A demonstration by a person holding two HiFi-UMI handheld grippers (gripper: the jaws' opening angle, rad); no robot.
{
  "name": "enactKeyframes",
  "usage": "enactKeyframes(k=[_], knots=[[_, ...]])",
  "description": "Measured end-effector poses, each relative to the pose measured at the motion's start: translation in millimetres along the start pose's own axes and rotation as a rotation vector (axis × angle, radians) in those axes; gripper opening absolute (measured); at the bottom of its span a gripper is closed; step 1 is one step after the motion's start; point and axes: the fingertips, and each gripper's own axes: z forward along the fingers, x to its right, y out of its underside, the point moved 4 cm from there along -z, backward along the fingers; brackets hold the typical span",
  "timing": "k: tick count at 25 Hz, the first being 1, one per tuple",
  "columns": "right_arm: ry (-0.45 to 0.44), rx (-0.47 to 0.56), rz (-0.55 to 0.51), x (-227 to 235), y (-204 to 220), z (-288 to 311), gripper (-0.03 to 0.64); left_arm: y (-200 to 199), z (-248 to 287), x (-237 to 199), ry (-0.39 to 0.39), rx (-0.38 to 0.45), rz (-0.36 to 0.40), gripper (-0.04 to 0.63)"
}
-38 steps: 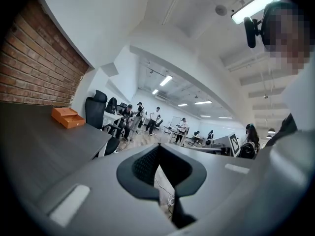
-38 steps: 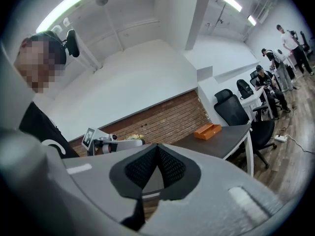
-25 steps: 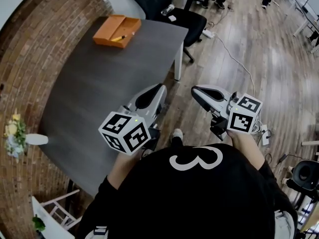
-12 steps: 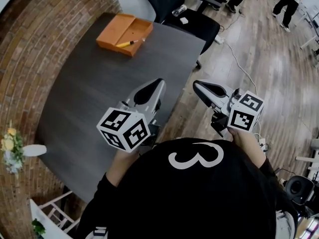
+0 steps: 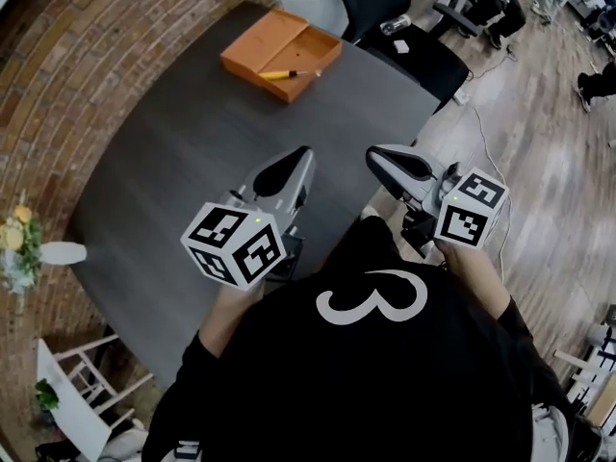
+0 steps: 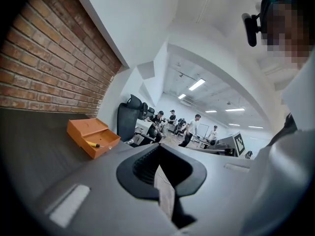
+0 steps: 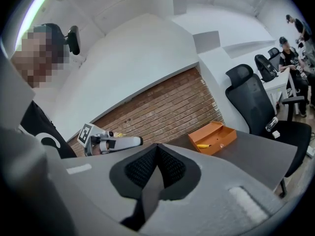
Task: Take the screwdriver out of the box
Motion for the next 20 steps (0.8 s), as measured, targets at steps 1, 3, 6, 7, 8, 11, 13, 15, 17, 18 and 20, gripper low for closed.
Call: enactKeyframes(k=[1,3,6,7,8,11,13,15,17,18,20], knots=[[-0.021,-0.01,0.0,5,-2,7,0.002,-2,1,-6,-0.022,0.006,-0.004,0.014],[-0.063,-0.029,0.002,16,-6,20,0.002,-4,4,-16,-0.068,0.019,-0.014,0.014],[-0.119,-0.059,0.013,36,-11,40,0.002,-5,9,-30,-0.14,0.028,-0.033,0.014],[-0.136,-0.071,0.02,44,-13,48,0.002,-4,11,-36,-0.162,0.029,-0.041,0.014],[-0.153,-0.082,0.026,51,-15,55,0.002,-5,14,-41,-0.182,0.032,-0.05,0.014],[-0.206,-0.119,0.043,73,-22,75,0.002,-6,29,-57,-0.234,0.046,-0.08,0.014],[-0.241,-0.152,0.053,87,-27,87,0.002,-6,41,-66,-0.269,0.045,-0.108,0.014],[-0.269,-0.18,0.05,102,-33,97,0.002,-4,54,-74,-0.298,0.037,-0.132,0.014],[-0.287,-0.206,0.026,118,-36,108,0.002,-3,68,-83,-0.324,0.028,-0.144,0.014],[-0.295,-0.221,0.011,125,-36,113,0.002,-2,74,-87,-0.336,0.025,-0.147,0.014],[-0.316,-0.252,-0.011,139,-37,123,0.003,-2,84,-95,-0.361,0.025,-0.16,0.014]])
